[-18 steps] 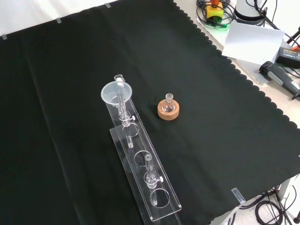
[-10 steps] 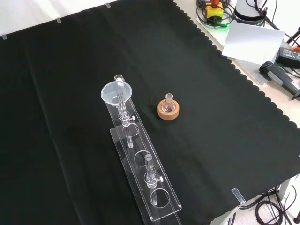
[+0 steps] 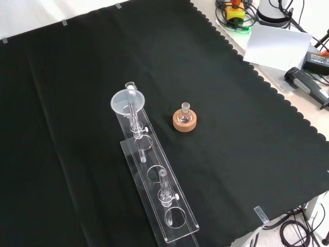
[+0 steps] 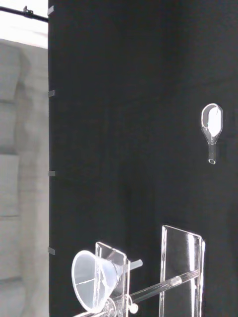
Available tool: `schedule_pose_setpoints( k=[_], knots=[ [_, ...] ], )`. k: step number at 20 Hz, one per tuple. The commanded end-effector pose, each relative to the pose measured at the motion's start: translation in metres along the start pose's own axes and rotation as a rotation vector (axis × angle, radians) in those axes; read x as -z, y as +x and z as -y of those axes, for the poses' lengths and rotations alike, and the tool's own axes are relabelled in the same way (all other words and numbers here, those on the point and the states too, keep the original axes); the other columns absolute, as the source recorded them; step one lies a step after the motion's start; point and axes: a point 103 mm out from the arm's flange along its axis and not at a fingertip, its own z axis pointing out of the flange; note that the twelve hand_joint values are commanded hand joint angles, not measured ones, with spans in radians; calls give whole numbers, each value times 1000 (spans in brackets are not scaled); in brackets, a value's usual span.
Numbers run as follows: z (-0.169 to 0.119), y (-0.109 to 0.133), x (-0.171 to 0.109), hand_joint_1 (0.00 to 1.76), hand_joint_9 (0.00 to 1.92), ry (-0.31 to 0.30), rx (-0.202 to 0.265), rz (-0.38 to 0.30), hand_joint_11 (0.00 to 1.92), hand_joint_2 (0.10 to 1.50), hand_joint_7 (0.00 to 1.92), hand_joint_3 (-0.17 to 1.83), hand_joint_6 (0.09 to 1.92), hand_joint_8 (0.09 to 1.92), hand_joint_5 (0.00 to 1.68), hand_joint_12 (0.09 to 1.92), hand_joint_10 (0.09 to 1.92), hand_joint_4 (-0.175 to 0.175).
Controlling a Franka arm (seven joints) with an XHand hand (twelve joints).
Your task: Pick up the funnel from the transparent funnel stand.
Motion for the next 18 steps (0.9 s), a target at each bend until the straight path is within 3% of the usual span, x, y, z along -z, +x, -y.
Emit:
schedule_pose_setpoints(
  k=[1,2,4,6,14,18],
  knots=[
    [-37,4,-18,219,0,33,28,-31,0,714,2,58,87,213,0,976,188,64],
    [-43,5,-22,218,0,47,37,-33,0,707,1,48,87,117,0,808,96,67],
    [-54,6,-28,225,0,54,53,-44,0,687,0,28,87,87,0,348,87,75],
    [-65,7,-37,231,0,51,66,-68,0,671,0,14,87,87,0,90,87,85],
    [-109,27,-65,232,0,22,90,-108,0,632,0,-6,87,87,0,87,87,94],
    [-128,37,-74,213,0,67,101,-131,0,607,0,-17,87,87,0,87,87,82]
  ],
)
